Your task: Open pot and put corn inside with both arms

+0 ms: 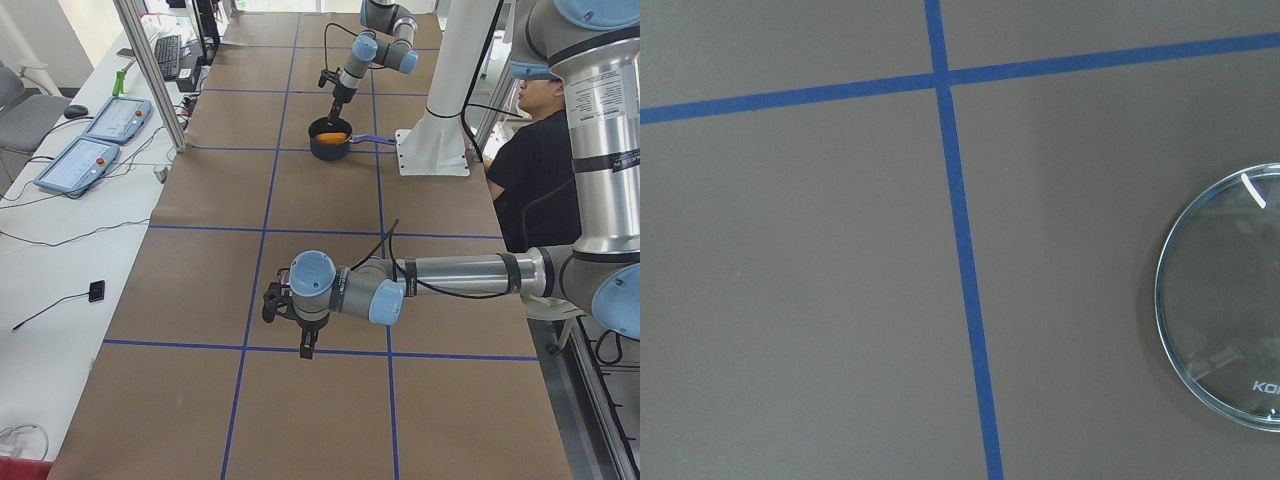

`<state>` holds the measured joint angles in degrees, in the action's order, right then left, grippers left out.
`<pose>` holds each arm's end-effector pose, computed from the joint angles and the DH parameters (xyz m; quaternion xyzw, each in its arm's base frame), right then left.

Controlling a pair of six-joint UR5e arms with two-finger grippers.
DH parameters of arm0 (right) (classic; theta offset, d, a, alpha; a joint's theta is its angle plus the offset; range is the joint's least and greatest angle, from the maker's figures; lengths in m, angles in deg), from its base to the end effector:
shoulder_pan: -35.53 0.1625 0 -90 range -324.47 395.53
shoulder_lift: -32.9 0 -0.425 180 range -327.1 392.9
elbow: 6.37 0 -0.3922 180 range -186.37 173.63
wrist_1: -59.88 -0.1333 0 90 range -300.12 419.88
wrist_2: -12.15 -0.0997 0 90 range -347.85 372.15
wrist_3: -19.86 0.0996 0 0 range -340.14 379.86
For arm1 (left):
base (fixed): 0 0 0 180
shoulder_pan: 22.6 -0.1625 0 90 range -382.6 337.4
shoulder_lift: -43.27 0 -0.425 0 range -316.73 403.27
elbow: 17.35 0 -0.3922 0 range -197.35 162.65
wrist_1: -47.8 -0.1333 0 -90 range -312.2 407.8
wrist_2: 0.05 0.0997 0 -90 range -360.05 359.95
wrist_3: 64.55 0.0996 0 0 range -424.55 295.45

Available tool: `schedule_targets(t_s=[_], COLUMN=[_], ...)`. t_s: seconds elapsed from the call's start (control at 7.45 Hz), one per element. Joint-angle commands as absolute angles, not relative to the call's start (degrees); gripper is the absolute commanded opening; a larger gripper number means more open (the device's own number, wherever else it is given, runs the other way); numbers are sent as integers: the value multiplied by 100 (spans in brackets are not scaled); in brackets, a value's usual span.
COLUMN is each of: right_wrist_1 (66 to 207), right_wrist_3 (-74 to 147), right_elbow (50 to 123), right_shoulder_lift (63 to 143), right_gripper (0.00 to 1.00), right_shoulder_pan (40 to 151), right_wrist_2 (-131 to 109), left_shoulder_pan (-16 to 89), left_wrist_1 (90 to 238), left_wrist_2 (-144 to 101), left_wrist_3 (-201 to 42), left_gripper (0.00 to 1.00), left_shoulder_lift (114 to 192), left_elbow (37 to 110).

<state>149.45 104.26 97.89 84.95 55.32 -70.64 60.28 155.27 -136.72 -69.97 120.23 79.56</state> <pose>-0.5535 -0.3541 0.1684 0.1522 -0.4193 0.1382 0.8843 -0.0101 -0.4097 0.6658 0.0471 0.4017 0.0527 0.9130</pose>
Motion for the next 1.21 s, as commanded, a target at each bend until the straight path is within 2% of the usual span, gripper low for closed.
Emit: schedule_targets(t_s=[0.0, 0.13, 0.4, 0.81, 1.07], right_wrist_1=[14979, 14996, 14988, 15118, 15190], right_wrist_3=[9717, 9129, 7384, 4571, 3144], right_elbow=[9813, 9787, 9796, 9454, 9453], right_shoulder_lift=[8510, 8624, 9342, 10282, 11187], right_gripper=[100, 100, 100, 100, 100], right_shoulder_pan=[6508, 7254, 8757, 10526, 11423], right_wrist_2=[-7999, -8684, -10047, -11149, -11597], left_shoulder_pan=[6054, 6063, 6055, 6046, 6063], left_wrist_1=[15546, 15538, 15529, 15450, 14332], left_wrist_2=[-13681, -13663, -13645, -13057, -13100], left_wrist_3=[-7000, -7000, -7000, -7061, -6992], left_gripper=[99, 99, 99, 98, 99], left_shoulder_lift=[11921, 11746, 11560, 11709, 12286], left_elbow=[7994, 8325, 8443, 8355, 8424])
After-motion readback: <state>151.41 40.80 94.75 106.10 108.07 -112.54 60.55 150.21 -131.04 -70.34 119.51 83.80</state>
